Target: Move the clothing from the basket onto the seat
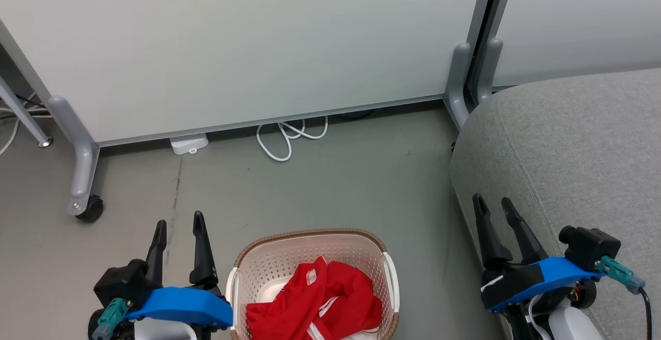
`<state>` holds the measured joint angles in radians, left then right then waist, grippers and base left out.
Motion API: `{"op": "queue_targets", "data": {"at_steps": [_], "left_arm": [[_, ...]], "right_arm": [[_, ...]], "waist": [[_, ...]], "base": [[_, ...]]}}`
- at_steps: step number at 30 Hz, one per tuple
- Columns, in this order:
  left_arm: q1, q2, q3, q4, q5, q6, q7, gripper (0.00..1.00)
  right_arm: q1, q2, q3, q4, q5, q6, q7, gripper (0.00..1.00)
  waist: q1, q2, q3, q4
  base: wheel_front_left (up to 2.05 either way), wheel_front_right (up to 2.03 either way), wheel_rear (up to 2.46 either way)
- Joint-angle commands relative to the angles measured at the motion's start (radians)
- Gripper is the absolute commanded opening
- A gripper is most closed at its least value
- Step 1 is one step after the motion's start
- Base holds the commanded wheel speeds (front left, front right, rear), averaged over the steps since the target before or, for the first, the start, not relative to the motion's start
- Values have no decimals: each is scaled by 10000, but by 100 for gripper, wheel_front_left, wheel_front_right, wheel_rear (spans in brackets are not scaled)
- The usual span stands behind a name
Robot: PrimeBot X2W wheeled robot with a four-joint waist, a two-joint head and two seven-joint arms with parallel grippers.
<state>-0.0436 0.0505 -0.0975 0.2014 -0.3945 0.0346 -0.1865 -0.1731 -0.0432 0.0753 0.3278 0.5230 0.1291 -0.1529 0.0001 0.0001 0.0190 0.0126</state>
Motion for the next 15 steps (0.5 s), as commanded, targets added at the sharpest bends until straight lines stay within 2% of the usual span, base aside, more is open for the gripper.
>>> {"op": "queue_targets", "data": {"at_steps": [1,15], "left_arm": [[-144,35,-14,-42,203,23,-60,100],[-31,12,-39,38,816,-38,-368,100]], "right_arm": [[-184,-82,40,-69,-217,19,-106,100],[-204,-90,-25,67,-1452,21,-308,100]], "waist": [[-1,-1,-2,0],[-1,-1,1,24]], "base": [[0,0,0],[0,0,0]]}}
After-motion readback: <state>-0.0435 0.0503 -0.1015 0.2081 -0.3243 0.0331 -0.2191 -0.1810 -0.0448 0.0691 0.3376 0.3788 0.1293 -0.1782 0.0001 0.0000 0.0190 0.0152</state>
